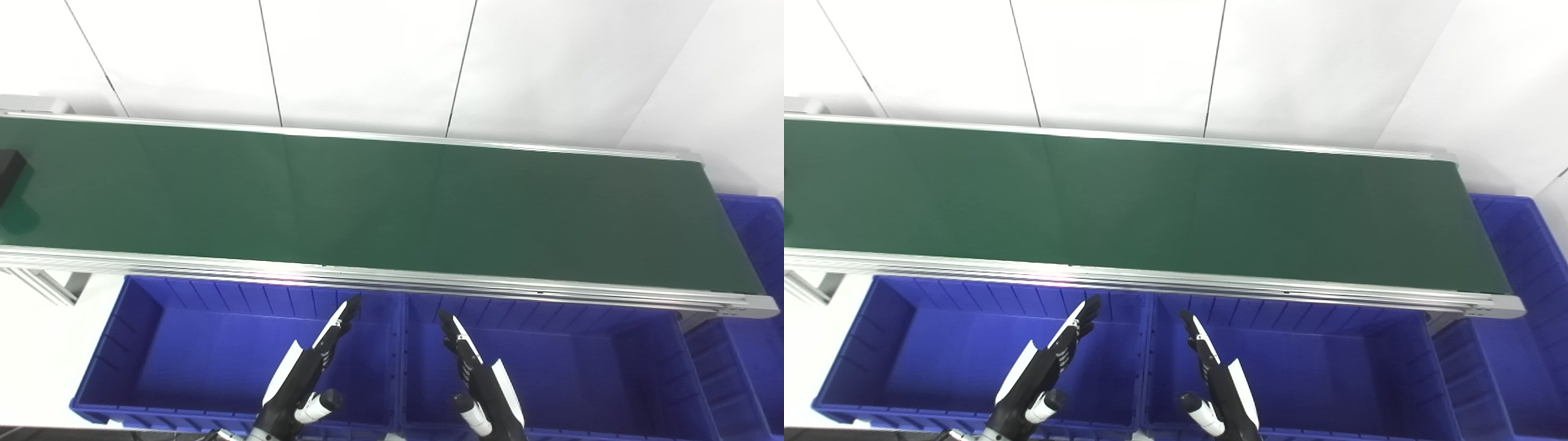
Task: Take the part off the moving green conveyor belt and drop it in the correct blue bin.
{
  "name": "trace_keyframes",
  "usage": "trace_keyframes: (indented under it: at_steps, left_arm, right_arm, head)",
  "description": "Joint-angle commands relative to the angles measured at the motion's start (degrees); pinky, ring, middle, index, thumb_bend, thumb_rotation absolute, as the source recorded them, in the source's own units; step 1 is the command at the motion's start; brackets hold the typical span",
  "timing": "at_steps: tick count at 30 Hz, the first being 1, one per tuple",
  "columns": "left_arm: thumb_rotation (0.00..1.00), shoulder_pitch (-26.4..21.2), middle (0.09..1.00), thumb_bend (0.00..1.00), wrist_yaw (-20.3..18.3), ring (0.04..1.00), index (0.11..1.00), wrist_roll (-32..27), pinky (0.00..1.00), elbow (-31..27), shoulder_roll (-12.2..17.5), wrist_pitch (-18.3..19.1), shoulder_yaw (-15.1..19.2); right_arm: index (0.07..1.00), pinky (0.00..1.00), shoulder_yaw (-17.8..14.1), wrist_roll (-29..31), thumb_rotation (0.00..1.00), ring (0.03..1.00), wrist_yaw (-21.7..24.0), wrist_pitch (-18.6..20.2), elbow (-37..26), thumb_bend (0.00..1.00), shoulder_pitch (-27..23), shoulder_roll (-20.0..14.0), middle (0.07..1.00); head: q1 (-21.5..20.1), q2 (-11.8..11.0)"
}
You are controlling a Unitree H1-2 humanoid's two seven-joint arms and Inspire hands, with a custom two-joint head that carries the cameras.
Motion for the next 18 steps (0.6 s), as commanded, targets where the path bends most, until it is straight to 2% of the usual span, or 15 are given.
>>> trace_keyframes:
  at_steps: [1,18]
  left_arm:
    - [0.98,-0.56,1.0,1.0,0.66,1.0,1.0,-0.17,1.0,-0.69,0.13,-1.9,-0.15]
    - [0.99,-0.61,1.0,1.0,1.34,1.0,1.0,0.11,1.0,-0.67,0.45,-1.9,-0.67]
  right_arm:
    - [0.974,0.96,-0.01,0.21,0.98,0.989,-0.59,-1.81,-1.36,1.0,-0.19,0.27,0.986]
    - [0.967,0.94,0.41,-0.28,0.99,0.974,-1.15,-1.82,-1.46,1.0,-0.24,0.09,0.978]
  head:
    - [0.02,-0.02]
    - [0.05,0.02]
